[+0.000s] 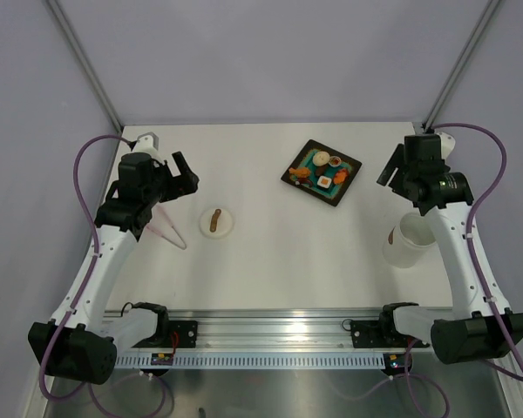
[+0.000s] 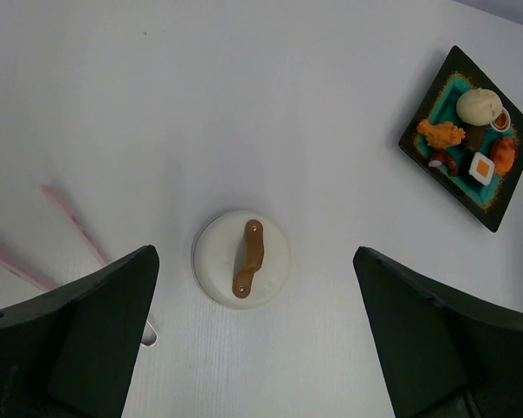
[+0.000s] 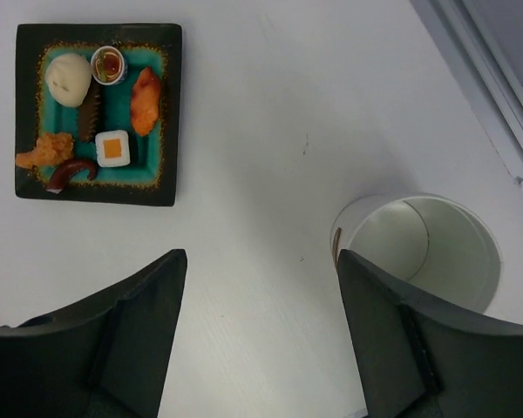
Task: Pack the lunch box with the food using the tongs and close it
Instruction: Move the packing box to the center of the board.
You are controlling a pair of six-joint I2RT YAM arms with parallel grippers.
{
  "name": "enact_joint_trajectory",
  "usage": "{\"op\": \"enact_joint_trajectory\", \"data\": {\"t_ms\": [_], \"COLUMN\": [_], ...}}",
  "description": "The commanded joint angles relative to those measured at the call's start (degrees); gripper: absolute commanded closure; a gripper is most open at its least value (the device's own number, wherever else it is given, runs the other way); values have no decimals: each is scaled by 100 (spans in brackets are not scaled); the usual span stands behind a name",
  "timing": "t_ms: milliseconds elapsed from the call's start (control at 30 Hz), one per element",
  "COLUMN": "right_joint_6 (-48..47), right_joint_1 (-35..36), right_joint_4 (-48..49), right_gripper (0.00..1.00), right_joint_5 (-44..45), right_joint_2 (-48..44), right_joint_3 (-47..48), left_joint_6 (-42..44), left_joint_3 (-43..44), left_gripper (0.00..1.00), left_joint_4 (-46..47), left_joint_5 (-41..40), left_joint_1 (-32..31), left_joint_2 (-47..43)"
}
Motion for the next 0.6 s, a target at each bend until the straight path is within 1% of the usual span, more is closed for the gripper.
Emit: {"op": "enact_joint_trajectory", "data": {"t_ms": [0, 33, 167, 200, 267, 333, 533, 567], "right_joint_6": [201, 245, 403, 439, 465, 483, 500, 509], "right_joint_1": [-51, -59, -200, -217, -288, -358, -552, -708], "right_joint_4": [-779, -876, -1061, -1105, -1132, -1114, -737, -693], "right_gripper": [24, 28, 47, 50, 49, 47, 45, 45], "right_joint_5": [13, 31, 49, 49, 58, 40, -390, -460], "right_joint_2": [-96, -140, -316, -325, -343, -351, -299, -273], "right_joint_3": [253, 209, -19, -63, -194, -379, -1003, -1065], "left_joint_6": [53, 61, 70, 79, 70, 79, 88, 79], "left_joint_3": [250, 250, 285, 277, 285, 268, 250, 250], "left_gripper": [1, 1, 1, 1, 1, 1, 1, 1], "left_joint_4": [41, 33, 6, 15, 15, 15, -11, -11], "left_joint_5": [186, 204, 222, 230, 239, 257, 266, 274], "left_joint_1": [-32, -32, -41, -41, -41, -50, -58, -50], "left_joint_2": [-41, -24, 20, 20, 47, 64, 108, 108]}}
